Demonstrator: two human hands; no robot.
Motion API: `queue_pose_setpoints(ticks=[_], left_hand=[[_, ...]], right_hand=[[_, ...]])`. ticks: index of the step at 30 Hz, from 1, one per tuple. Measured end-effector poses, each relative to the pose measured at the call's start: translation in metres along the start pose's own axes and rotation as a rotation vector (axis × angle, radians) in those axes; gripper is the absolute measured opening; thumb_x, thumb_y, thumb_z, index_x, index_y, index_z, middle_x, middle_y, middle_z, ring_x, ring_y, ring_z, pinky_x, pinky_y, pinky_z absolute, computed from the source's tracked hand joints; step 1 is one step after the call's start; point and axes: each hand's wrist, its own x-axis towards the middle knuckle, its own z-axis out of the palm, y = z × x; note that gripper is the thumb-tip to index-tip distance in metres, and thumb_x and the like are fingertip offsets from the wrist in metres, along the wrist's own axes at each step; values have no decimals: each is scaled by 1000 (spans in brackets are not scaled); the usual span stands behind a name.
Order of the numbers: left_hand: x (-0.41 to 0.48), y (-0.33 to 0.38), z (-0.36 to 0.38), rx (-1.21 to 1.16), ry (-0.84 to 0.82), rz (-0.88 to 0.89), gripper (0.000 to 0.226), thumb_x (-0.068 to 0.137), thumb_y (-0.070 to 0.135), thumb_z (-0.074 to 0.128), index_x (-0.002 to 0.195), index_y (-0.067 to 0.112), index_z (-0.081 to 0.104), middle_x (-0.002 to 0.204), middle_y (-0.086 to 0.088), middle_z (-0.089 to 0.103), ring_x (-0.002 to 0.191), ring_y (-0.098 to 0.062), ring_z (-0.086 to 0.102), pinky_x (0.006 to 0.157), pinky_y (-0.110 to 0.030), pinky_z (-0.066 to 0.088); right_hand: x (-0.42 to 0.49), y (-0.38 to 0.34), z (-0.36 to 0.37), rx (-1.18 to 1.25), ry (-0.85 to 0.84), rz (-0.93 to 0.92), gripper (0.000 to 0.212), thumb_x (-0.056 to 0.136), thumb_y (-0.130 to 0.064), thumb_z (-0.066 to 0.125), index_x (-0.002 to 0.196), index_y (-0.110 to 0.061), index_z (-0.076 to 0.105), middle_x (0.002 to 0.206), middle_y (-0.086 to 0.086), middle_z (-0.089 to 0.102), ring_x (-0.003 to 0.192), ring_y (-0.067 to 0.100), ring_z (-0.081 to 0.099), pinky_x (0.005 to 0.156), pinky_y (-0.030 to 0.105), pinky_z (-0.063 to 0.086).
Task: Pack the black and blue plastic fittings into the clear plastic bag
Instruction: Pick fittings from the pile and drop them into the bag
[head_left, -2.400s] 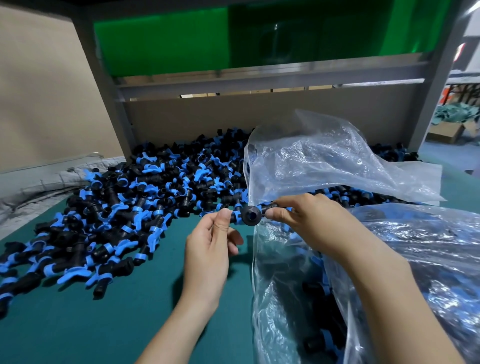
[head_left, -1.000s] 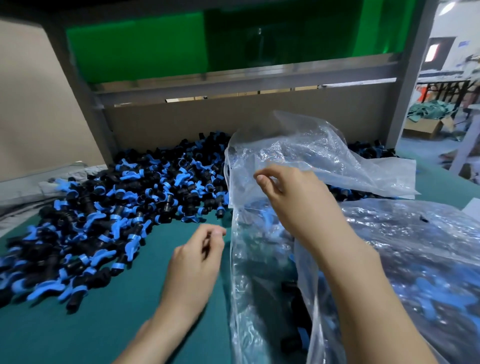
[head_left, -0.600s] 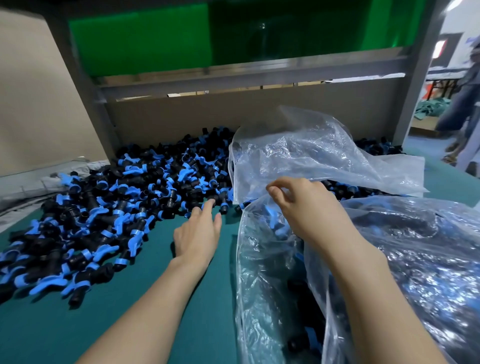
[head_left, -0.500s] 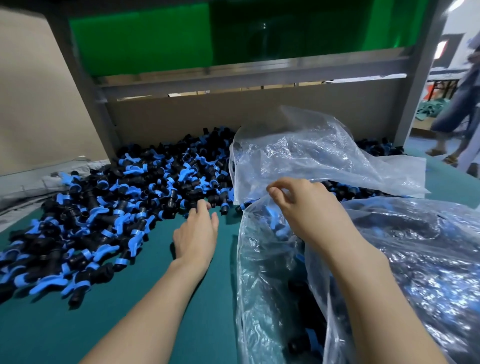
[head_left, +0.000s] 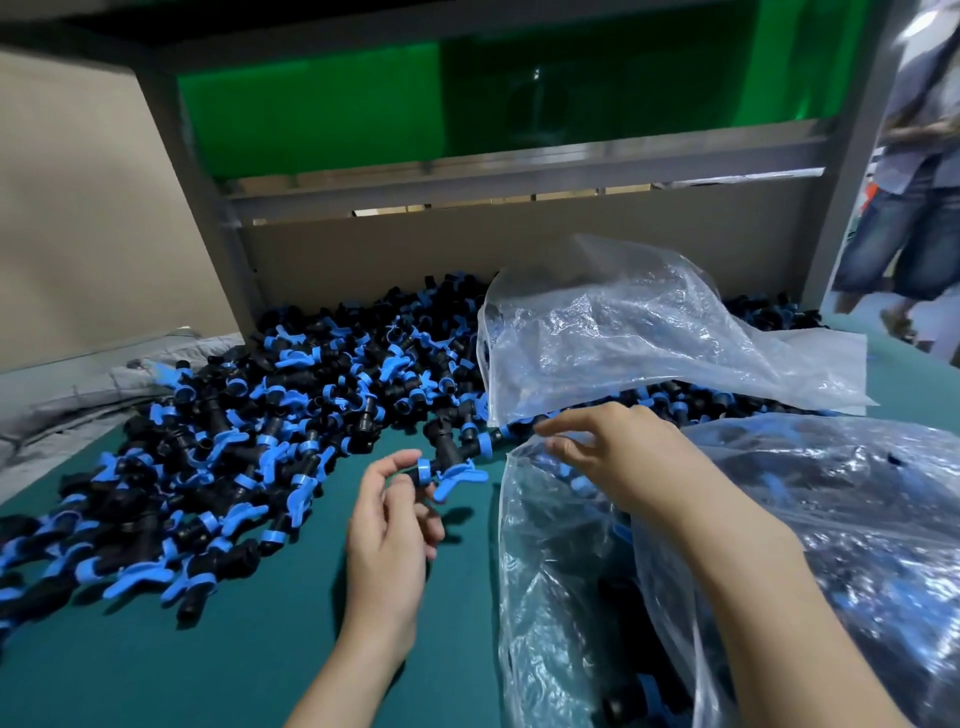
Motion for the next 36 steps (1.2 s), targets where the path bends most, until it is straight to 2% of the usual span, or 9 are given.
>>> queue_pose_setpoints(ticks=[3, 6, 11, 14, 16, 19, 25, 32, 36], left_hand=[[-3, 1, 2, 20, -92, 43, 28, 100, 21, 44, 94, 43, 59, 68, 8, 63, 56, -13, 53, 46, -24, 40], [-7, 1, 2, 44, -197, 64, 15, 89, 33, 47, 90, 44, 58, 71, 2, 65, 61, -17, 53, 52, -29, 42], [-9, 1, 3, 61, -243, 122, 21, 98, 21, 54, 93, 40, 61, 85, -3, 72, 63, -12, 56, 52, -24, 46], [-8, -1, 4, 125, -196, 170, 27, 98, 15, 55, 97, 41, 62, 85, 4, 69, 67, -11, 62, 60, -22, 50], [-9, -4, 5, 170, -177, 197, 24, 98, 18, 56, 100, 41, 62, 87, 8, 67, 75, -15, 65, 64, -30, 53], [-9, -6, 5, 203, -162, 217, 12, 95, 32, 57, 103, 40, 60, 87, 9, 67, 77, -21, 65, 66, -45, 54], [-8, -7, 5, 207, -153, 236, 14, 91, 39, 55, 105, 41, 58, 88, 10, 67, 77, -20, 64, 68, -47, 55], [-8, -6, 5, 182, -159, 233, 16, 97, 30, 57, 105, 44, 58, 95, 12, 68, 80, -18, 65, 68, -38, 55], [-7, -6, 5, 175, -154, 201, 11, 91, 42, 54, 100, 44, 59, 90, 11, 68, 69, -10, 62, 62, -28, 49]], right_hand=[[-1, -2, -1, 47, -47, -7, 32, 93, -59, 55, 121, -46, 65, 115, -6, 72, 107, 18, 66, 90, 39, 55], [-2, -2, -1, 65, -54, -10, 33, 90, -60, 58, 118, -44, 67, 114, -6, 72, 106, 18, 67, 89, 37, 55], [-1, 0, -2, 71, -49, -5, 31, 90, -59, 60, 114, -41, 67, 105, -4, 74, 81, 17, 65, 74, 30, 54], [0, 0, -1, 27, -77, -14, 34, 90, -60, 58, 117, -40, 64, 107, -3, 72, 91, 18, 67, 82, 34, 54], [0, 0, -2, 22, -87, -10, 38, 90, -60, 58, 121, -39, 62, 112, -2, 71, 100, 20, 66, 84, 36, 54], [0, -1, -2, 3, -98, -16, 39, 90, -59, 58, 124, -39, 61, 117, -1, 70, 104, 21, 65, 85, 35, 53], [-1, -2, -1, -49, -100, -22, 39, 91, -58, 59, 124, -39, 61, 120, 1, 68, 102, 22, 65, 84, 35, 52], [0, -2, -2, -60, -94, -32, 41, 91, -58, 57, 126, -37, 61, 121, 0, 69, 104, 22, 65, 82, 34, 51], [-1, -2, -3, 9, -93, -37, 38, 92, -60, 55, 120, -36, 65, 110, -5, 72, 96, 17, 66, 82, 33, 54]])
